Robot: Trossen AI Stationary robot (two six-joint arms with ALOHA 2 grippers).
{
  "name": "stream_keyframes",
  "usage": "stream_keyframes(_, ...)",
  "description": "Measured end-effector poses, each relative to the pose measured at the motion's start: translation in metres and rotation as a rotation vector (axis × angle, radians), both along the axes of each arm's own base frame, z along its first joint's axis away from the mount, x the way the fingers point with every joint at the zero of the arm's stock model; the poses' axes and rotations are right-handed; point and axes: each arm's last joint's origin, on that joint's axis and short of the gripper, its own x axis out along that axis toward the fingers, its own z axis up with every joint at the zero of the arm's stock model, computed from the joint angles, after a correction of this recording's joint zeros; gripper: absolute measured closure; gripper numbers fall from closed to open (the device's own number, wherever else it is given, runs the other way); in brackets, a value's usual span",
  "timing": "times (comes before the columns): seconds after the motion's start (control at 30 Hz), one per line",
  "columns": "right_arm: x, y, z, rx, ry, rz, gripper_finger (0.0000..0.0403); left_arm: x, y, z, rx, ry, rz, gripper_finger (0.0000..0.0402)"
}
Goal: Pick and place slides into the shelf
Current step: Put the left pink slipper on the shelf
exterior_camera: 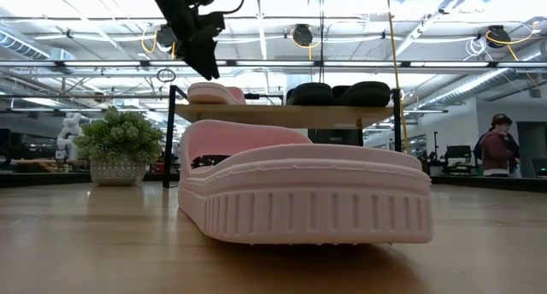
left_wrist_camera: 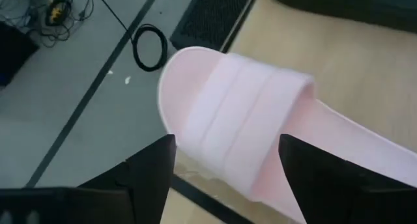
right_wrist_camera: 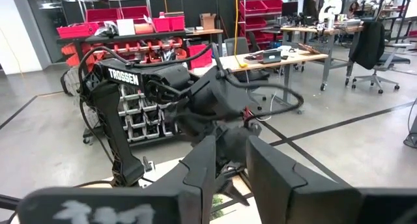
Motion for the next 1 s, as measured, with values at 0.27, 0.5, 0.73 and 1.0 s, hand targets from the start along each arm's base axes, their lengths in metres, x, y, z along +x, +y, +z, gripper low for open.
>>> stream_keyframes(0.27, 0.000, 0.000, 0.000, -0.001, 0.000, 0.000, 0.0323, 0.021, -0.008, -0.016, 0.010, 0.077, -0.051, 0.0124)
stream_keyframes(0.5, 0.000, 0.000, 0.000, -0.001, 0.000, 0.000, 0.0323, 0.034, 0.001, -0.038, 0.140, 0.258, 0.071, 0.0124)
stream_keyframes(0.73, 0.000, 0.000, 0.000, -0.001, 0.001, 0.000, 0.0323, 0.036, 0.004, -0.040, 0.212, 0.298, 0.131, 0.0124)
stream_keyframes(1.0, 0.006, -0.001, -0.011, 0.001, -0.001, 0.000, 0.0323, 0.038, 0.004, -0.042, 0.184, 0.277, 0.116, 0.0194)
